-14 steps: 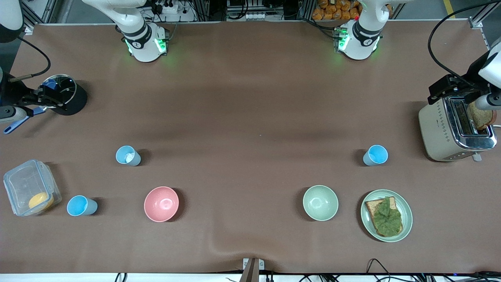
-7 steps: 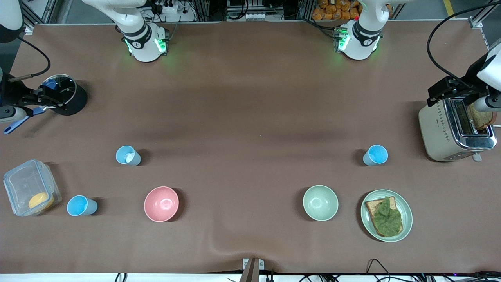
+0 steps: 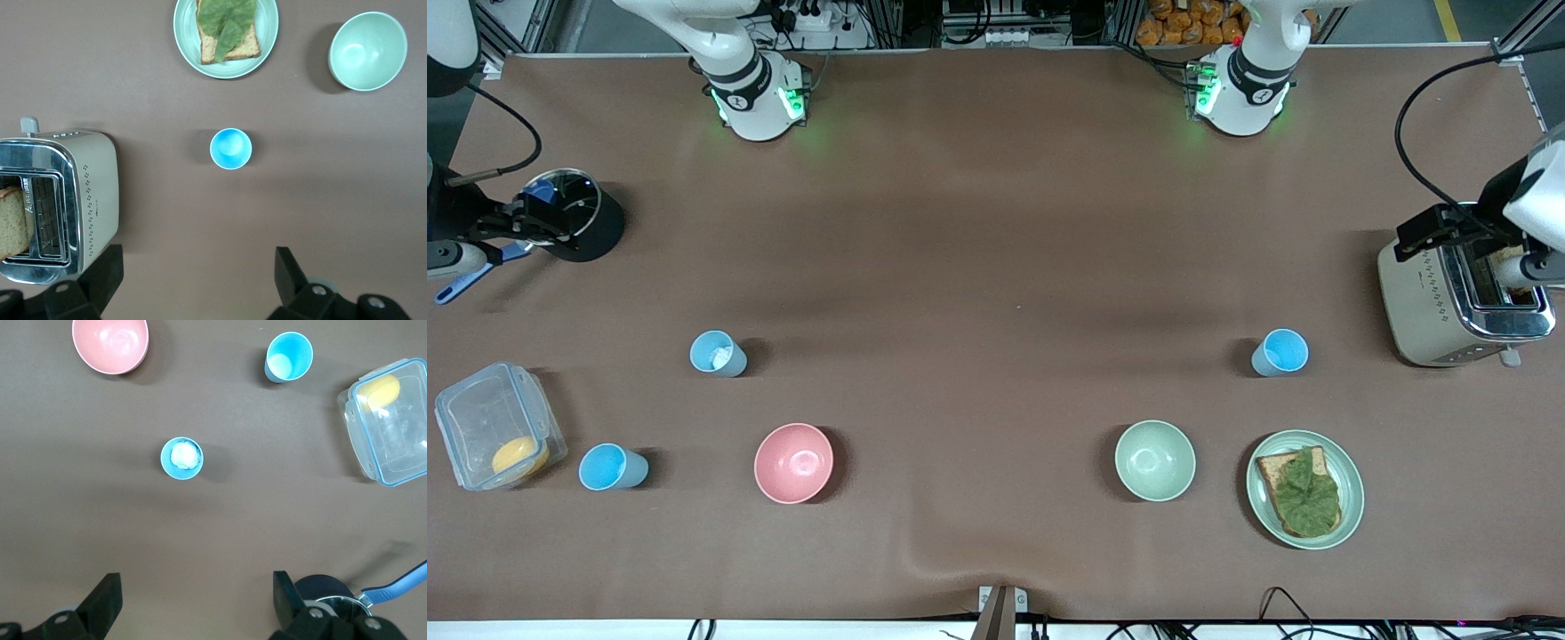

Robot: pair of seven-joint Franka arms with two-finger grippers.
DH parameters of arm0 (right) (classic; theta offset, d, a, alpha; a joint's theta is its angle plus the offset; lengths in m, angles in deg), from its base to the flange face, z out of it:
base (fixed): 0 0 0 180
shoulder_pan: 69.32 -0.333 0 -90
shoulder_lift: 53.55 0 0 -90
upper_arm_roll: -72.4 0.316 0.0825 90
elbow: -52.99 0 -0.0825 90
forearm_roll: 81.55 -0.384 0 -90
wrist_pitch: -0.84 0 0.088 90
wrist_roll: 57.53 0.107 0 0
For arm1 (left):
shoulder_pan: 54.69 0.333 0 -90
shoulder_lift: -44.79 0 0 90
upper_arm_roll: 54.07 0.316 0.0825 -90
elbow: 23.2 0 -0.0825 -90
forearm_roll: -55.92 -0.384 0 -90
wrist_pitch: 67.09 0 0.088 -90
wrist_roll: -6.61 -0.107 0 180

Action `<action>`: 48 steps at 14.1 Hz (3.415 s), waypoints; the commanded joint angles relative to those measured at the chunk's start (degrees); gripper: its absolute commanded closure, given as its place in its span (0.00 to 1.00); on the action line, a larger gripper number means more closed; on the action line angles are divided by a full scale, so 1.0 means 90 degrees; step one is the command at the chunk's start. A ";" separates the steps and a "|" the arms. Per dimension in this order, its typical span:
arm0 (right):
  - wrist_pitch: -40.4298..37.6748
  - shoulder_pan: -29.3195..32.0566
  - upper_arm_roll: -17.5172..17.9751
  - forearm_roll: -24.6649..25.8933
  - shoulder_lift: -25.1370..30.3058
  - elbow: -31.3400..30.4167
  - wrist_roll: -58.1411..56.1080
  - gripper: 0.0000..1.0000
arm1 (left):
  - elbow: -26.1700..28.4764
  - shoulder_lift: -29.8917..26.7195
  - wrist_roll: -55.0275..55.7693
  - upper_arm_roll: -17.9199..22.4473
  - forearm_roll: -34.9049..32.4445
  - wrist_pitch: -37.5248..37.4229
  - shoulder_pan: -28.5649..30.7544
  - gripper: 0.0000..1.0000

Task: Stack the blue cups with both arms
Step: 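Move the left gripper from rest toward the blue cup near the toaster, then lower the left gripper over the blue cup and close on its rim, then lift the blue cup with the left gripper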

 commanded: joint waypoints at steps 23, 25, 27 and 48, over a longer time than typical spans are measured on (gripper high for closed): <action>-0.0009 0.0135 0.0064 -0.0068 0.0140 -0.0132 0.0050 0.00 | 0.3175 0.1393 -0.0141 -0.0009 -0.0042 0.4677 0.0505 0.00; -0.0009 0.0135 0.0064 -0.0117 0.0121 -0.0132 0.0050 0.00 | 0.2902 0.1745 -0.0141 -0.0009 -0.0042 0.4687 0.0486 0.00; -0.0019 0.0135 0.0064 -0.0117 0.0121 -0.0132 0.0050 0.00 | 0.2628 0.2086 -0.0131 -0.0019 -0.0042 0.4707 0.0408 0.00; -0.0009 0.0135 0.0064 -0.0117 0.0111 -0.0132 0.0050 0.00 | 0.1865 0.3133 0.0367 -0.0068 -0.0042 0.4775 0.0046 0.94</action>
